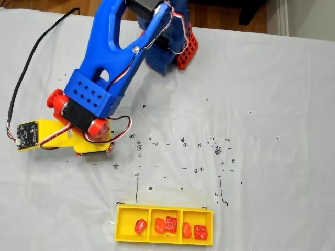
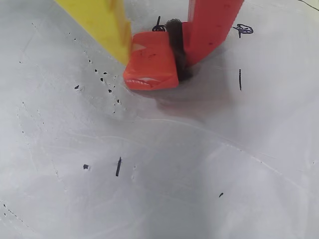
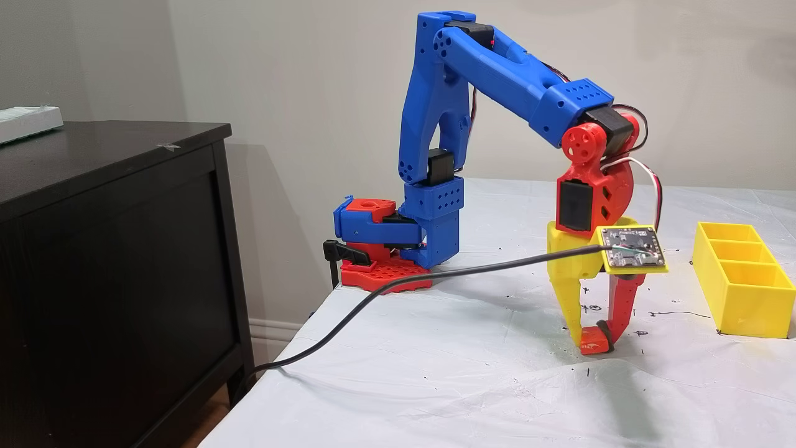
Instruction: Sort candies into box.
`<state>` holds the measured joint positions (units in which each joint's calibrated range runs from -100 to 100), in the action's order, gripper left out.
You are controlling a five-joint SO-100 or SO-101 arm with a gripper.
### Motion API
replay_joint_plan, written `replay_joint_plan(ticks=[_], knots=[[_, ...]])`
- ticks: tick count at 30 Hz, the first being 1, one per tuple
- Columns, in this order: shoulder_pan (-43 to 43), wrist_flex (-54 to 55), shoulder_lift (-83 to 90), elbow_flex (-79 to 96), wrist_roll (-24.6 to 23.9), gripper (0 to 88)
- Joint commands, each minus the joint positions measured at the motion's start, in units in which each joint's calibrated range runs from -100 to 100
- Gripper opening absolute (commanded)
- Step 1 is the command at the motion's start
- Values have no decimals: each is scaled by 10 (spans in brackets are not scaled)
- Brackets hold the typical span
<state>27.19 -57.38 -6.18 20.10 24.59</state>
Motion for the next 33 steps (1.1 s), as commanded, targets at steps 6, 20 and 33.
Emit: replay_joint_plan(ticks=[6, 20, 33], knots=[[-29, 23, 58, 11, -20, 1], [-129, 25, 219, -45, -90, 1], [-180, 41, 150, -183, -159, 1]])
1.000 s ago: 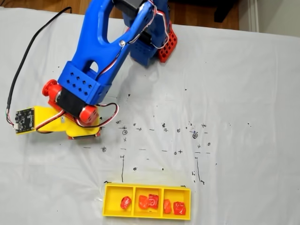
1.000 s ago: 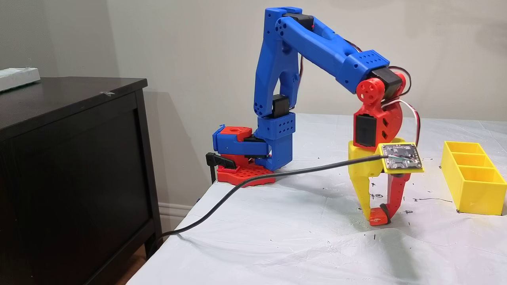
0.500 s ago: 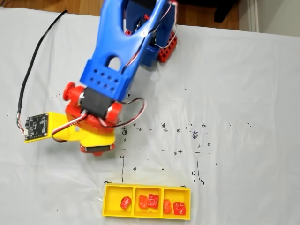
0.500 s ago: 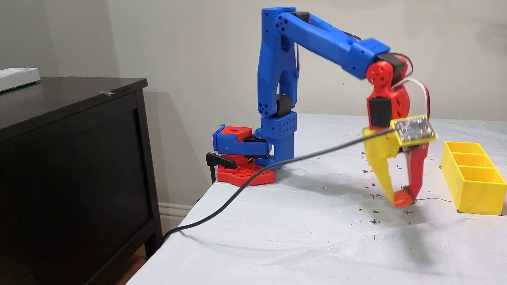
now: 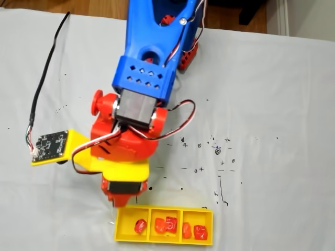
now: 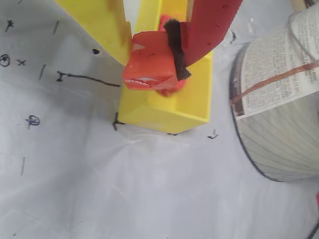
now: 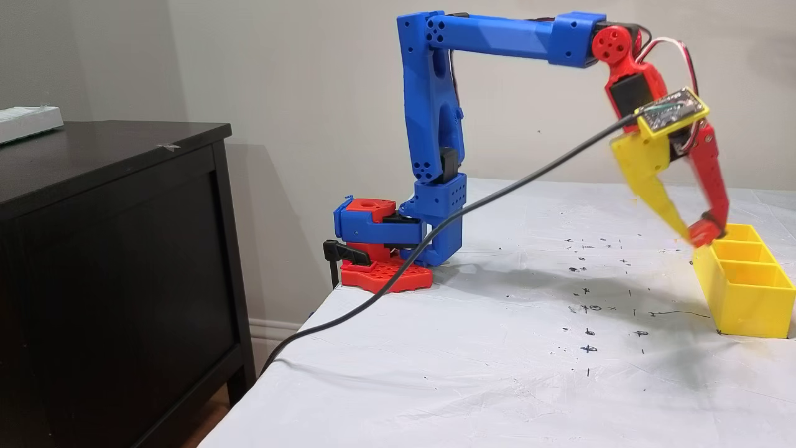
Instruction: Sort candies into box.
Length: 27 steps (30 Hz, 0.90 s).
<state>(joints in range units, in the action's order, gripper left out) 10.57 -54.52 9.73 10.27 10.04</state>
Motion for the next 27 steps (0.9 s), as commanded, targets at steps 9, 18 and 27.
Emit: replay_joint_plan(ticks=[9, 18, 27], knots=[[-36, 42, -70, -118, -34, 1], [-41, 64, -99, -120, -40, 1], [-41, 64, -121, -117, -39, 1]])
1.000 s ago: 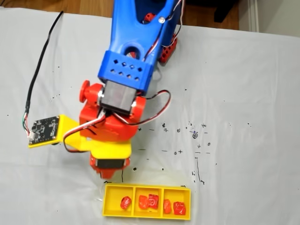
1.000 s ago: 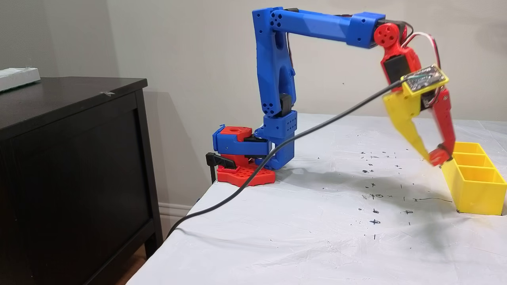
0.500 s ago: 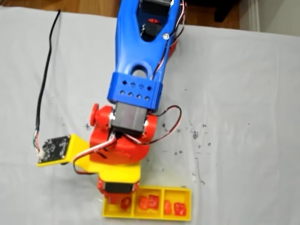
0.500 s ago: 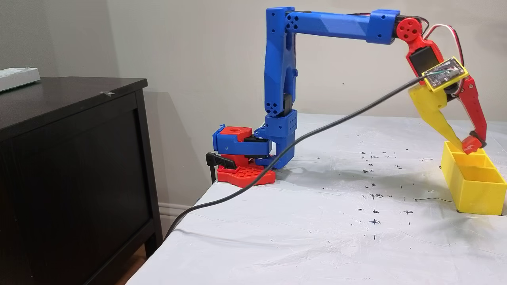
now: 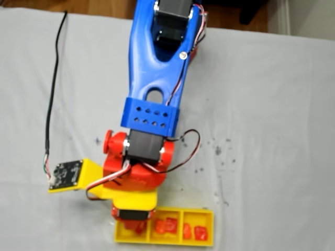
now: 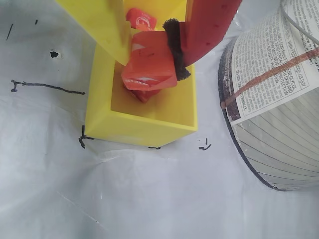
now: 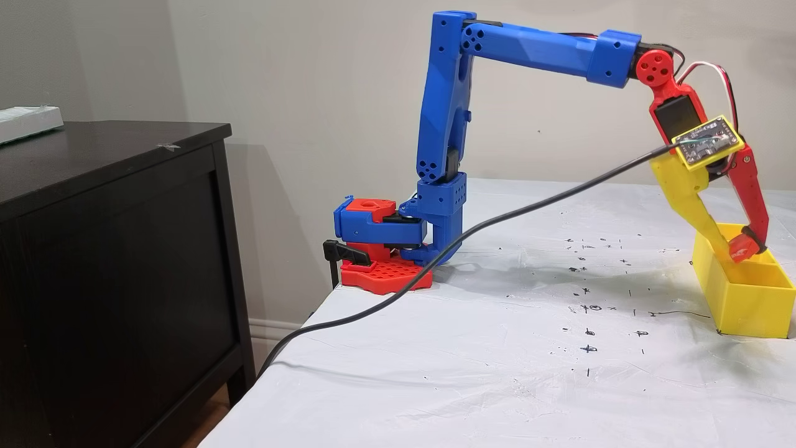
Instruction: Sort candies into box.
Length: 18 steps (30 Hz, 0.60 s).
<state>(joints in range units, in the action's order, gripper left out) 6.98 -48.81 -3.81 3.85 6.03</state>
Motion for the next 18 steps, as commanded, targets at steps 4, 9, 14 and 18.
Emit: replay_joint_plan(ticks=[4, 9, 14, 18], knots=[[-6, 14, 13, -47, 2, 1], [-6, 1, -2, -67, 6, 29], [-4, -12, -10, -80, 5, 222], [-1, -18, -9, -81, 1, 329]])
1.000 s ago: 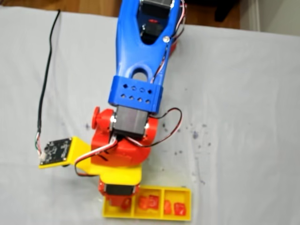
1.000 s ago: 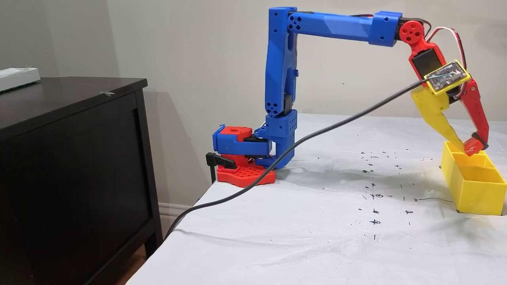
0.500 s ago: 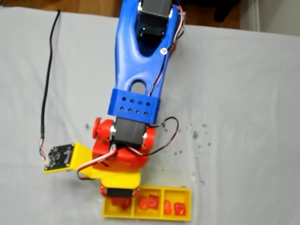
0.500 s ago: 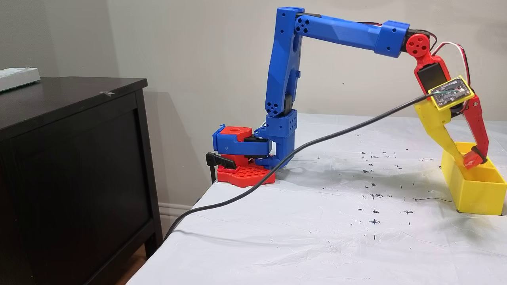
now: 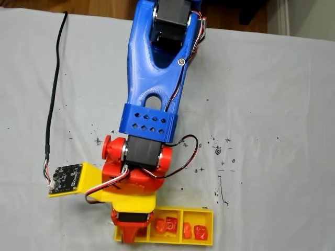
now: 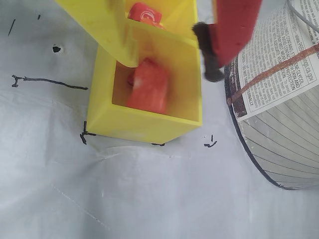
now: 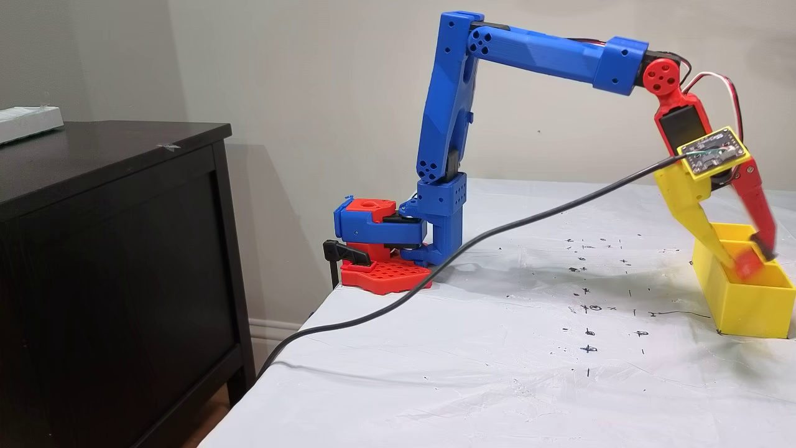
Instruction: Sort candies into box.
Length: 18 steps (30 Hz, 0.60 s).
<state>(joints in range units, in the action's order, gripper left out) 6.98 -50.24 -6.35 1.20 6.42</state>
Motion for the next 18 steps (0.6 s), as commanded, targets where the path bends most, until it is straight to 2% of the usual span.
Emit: replay_joint_plan(ticks=[1, 4, 8, 11, 12, 18], knots=[[0, -6, 17, -54, -2, 329], [1, -9, 24, -50, 0, 318], [1, -6, 37, -38, 8, 219], [2, -5, 50, -30, 12, 109], [2, -6, 55, -28, 13, 29], [-2, -6, 145, 41, 13, 2]])
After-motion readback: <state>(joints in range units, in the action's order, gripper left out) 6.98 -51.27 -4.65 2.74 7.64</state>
